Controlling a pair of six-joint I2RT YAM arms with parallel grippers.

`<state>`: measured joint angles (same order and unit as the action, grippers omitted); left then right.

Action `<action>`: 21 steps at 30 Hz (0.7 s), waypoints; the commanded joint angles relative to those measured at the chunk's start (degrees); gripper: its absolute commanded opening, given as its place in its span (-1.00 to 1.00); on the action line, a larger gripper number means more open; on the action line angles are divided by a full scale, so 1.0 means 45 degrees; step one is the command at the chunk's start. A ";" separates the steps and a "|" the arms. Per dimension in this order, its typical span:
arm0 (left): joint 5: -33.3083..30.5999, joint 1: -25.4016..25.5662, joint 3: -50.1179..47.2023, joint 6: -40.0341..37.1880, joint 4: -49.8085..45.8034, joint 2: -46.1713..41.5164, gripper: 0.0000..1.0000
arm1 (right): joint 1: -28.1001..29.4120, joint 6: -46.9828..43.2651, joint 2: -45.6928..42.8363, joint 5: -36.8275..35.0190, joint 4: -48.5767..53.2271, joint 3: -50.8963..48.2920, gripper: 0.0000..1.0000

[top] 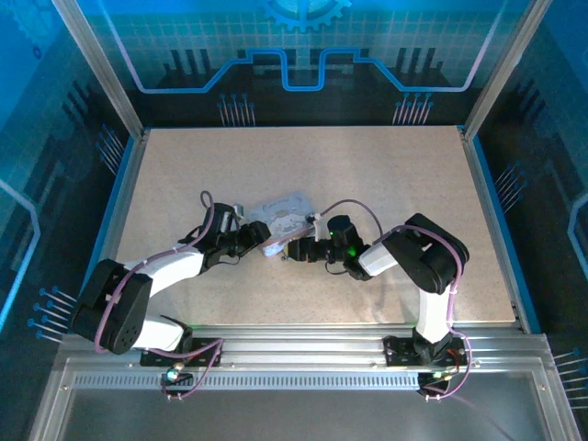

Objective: Unlock a padlock with a key

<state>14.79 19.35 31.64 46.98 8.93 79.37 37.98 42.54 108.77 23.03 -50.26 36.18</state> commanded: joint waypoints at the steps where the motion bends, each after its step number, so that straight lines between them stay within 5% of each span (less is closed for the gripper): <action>1: -0.0124 0.0084 -0.0363 0.0185 -0.0123 0.0000 0.17 | 0.0142 0.0173 0.0147 0.0159 -0.0266 0.0124 -0.09; 21: -0.0158 0.0089 -0.0351 0.0196 -0.0129 -0.0012 0.17 | 0.0076 0.0594 -0.0523 -0.0321 0.0734 -0.0283 -0.58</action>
<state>14.79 19.35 31.33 47.94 9.41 79.37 37.95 43.51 107.66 21.41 -48.60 35.57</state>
